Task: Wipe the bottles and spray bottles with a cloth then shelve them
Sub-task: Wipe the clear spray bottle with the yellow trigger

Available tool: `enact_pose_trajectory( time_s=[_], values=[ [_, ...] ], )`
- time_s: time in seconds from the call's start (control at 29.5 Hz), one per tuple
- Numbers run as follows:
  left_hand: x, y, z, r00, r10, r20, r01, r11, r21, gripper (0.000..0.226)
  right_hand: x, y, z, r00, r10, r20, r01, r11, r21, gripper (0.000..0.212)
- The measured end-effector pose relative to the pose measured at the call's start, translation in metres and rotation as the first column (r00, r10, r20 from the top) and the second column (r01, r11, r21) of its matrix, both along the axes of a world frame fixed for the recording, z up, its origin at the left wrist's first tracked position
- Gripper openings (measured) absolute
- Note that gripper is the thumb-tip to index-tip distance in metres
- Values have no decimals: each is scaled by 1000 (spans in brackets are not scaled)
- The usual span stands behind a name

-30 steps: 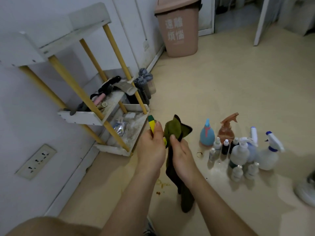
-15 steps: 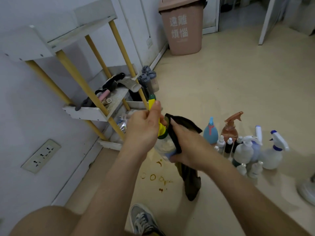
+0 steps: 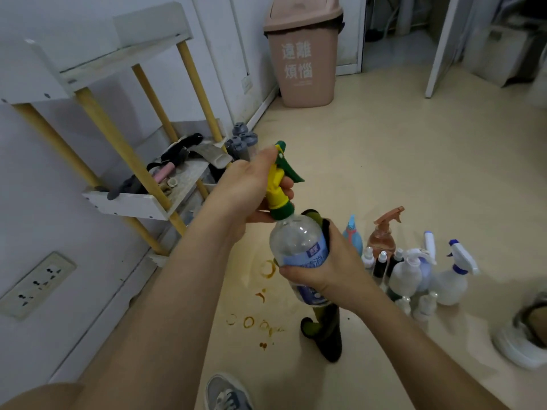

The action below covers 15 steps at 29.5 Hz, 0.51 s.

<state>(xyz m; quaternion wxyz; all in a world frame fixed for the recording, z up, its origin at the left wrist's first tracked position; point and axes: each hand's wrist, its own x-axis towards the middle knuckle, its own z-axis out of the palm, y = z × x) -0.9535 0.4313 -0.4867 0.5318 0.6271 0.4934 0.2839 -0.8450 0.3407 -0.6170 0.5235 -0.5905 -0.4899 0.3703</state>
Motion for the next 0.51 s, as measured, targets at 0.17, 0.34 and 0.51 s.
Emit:
enact_pose_trajectory(
  time_s=[0.17, 0.34, 0.51],
  values=[
    [-11, 7, -31, 995, -39, 94, 41, 999, -20, 53, 29, -6, 35, 780, 233, -581, -215, 971, 101, 70],
    [-33, -19, -80, 939, -314, 141, 340, 910, -238, 48, 52, -7, 45, 534, 272, -800, -234, 957, 170, 69],
    [-44, -6, -78, 962, -150, 227, 155, 988, -2, 41, 63, -12, 41, 415, 236, -879, -177, 968, 176, 72]
  ],
)
